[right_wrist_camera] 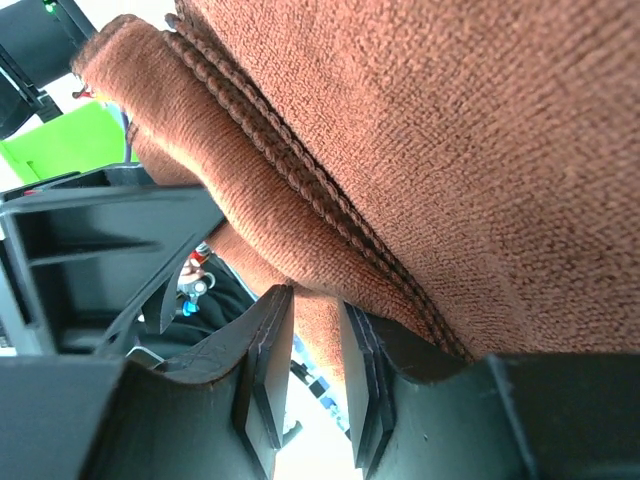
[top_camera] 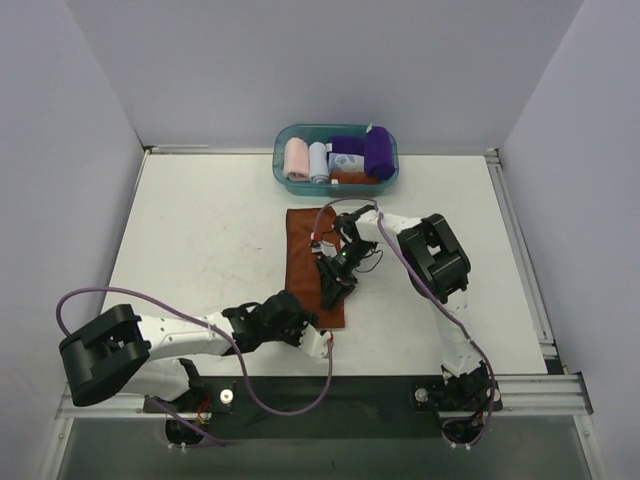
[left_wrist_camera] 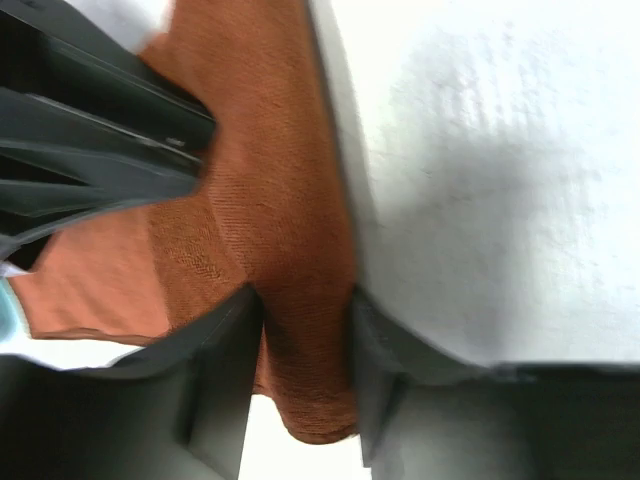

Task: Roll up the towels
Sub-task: Roll the towel

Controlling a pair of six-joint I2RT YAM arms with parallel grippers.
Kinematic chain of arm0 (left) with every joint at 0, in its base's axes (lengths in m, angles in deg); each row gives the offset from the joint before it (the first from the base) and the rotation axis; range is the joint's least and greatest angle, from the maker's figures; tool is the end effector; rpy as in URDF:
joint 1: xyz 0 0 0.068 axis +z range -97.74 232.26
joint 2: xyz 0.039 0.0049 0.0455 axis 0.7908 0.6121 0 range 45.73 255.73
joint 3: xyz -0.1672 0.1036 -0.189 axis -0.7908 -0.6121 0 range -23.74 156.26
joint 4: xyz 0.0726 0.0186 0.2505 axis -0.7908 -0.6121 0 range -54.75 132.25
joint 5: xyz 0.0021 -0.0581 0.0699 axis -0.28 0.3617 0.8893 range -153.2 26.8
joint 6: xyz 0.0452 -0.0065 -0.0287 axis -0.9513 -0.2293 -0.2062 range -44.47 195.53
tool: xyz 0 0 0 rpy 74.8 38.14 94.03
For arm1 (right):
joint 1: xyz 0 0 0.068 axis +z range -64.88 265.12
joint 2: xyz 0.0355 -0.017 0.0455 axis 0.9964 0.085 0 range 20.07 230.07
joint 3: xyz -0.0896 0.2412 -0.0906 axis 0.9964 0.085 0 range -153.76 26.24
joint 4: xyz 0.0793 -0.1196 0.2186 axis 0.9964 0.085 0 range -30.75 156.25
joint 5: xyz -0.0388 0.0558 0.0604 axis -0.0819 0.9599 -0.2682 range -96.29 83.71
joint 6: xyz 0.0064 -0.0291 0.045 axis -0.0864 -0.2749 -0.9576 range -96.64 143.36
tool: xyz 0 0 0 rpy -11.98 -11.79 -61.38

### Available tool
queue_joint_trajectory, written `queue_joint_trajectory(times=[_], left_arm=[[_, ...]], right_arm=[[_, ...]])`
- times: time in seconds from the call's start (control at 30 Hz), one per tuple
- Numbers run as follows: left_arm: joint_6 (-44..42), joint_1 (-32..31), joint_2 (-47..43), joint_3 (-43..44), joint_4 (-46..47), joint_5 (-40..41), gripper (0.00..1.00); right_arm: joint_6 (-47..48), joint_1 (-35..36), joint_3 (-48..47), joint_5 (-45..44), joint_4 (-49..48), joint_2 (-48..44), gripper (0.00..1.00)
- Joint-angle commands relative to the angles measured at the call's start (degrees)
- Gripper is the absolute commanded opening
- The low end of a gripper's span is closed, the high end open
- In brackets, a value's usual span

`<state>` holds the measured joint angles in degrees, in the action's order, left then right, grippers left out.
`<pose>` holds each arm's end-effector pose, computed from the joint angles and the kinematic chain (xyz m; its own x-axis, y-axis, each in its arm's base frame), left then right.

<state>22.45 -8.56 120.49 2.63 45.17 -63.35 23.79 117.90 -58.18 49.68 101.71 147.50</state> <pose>0.1145 -0.2053 0.1468 0.4899 0.7625 -0.4227 0.8029 -0.2056 0.5595 0.3269 0.2457 0.1062 -0.8354 -0.5429 -0.0851 -0.3642 0.4311 0.8255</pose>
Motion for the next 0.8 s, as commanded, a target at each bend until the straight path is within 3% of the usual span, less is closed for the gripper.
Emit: queue_joint_trajectory(times=[0.0,0.07,0.1,0.13,0.23,0.33,0.5,0.6,0.77], left_arm=[[2.1,-0.3,0.9,1.3,-5.1,0.1,0.42],[4.1,0.9,1.3,3.9,-12.5,-6.7,0.3],[3.8,1.8,1.6,6.7,-19.6,-13.0,0.17],[3.4,4.7,2.2,8.2,-22.7,-16.2,0.11],[5.1,10.3,4.8,13.1,-29.9,-25.4,0.0],[5.3,13.3,10.6,19.6,-38.1,-34.7,0.0],[3.9,19.3,20.6,27.7,-49.3,-46.2,0.0],[2.2,23.5,27.3,33.0,-54.8,-49.1,0.0],[-2.1,29.7,42.4,44.4,-67.3,-52.9,0.0]], right_arm=[[0.9,0.4,0.9,-4.5,1.0,1.2,0.27],[0.9,-0.9,1.5,-4.8,0.7,-1.0,0.32],[1.0,-1.5,1.7,-5.0,0.5,-1.9,0.35],[1.2,-2.1,2.1,-5.3,0.4,-4.2,0.37],[2.0,-5.7,2.7,-6.3,0.2,-9.8,0.43],[2.2,-10.0,3.4,-6.1,-0.4,-15.7,0.47],[3.7,-14.5,12.5,-10.1,-6.1,-28.9,0.46],[7.2,-14.4,17.7,-13.6,-7.7,-40.1,0.46],[11.2,-12.3,21.4,-15.4,-6.8,-49.6,0.44]])
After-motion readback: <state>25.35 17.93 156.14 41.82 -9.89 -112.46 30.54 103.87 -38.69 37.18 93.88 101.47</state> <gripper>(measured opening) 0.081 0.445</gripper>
